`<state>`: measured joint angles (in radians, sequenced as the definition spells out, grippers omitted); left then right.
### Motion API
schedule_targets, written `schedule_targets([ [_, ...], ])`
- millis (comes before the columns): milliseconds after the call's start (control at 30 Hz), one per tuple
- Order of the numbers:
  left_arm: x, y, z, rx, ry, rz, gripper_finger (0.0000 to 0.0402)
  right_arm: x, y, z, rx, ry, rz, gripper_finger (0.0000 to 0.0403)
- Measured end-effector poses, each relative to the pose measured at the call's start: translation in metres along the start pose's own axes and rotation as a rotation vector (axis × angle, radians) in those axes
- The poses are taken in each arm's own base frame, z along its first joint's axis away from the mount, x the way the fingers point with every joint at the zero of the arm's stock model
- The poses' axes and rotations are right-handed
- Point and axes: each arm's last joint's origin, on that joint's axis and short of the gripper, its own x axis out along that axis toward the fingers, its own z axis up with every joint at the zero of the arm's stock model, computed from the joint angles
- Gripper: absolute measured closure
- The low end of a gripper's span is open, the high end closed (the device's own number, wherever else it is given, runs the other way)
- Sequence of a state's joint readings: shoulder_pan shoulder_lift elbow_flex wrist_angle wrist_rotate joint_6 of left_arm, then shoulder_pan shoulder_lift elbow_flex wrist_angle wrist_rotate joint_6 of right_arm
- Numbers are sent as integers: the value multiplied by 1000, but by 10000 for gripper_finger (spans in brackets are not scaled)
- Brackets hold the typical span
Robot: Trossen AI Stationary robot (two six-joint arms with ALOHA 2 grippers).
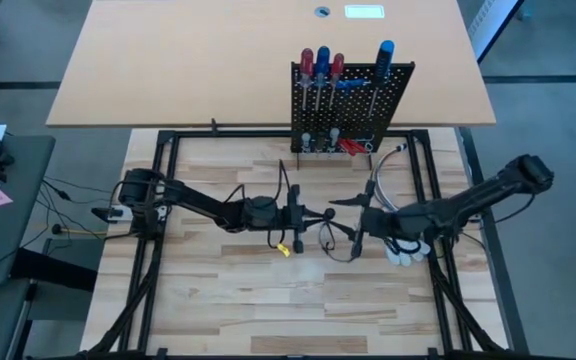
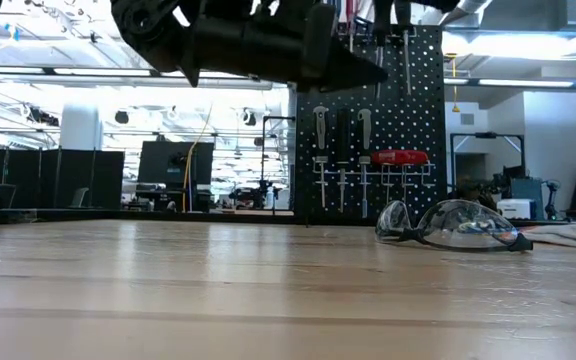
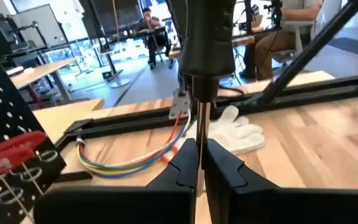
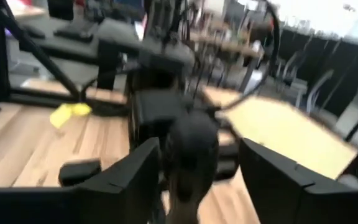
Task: Hang tools onto peg board
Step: Hang the black nut driver on the pegboard
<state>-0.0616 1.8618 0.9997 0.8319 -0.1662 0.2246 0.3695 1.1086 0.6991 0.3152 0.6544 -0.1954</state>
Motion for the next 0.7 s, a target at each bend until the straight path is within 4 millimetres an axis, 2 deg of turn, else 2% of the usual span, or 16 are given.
schedule_targets([
  [133, 0, 0, -1, 2, 14, 3, 400, 2, -1, 3, 18, 62, 4, 159],
  [267, 0, 0, 0, 3, 13, 6, 401, 5, 2, 1, 7, 65, 6, 169],
  [700, 0, 1, -2, 7, 31, 18, 398, 5, 1, 2, 14, 57, 8, 279],
])
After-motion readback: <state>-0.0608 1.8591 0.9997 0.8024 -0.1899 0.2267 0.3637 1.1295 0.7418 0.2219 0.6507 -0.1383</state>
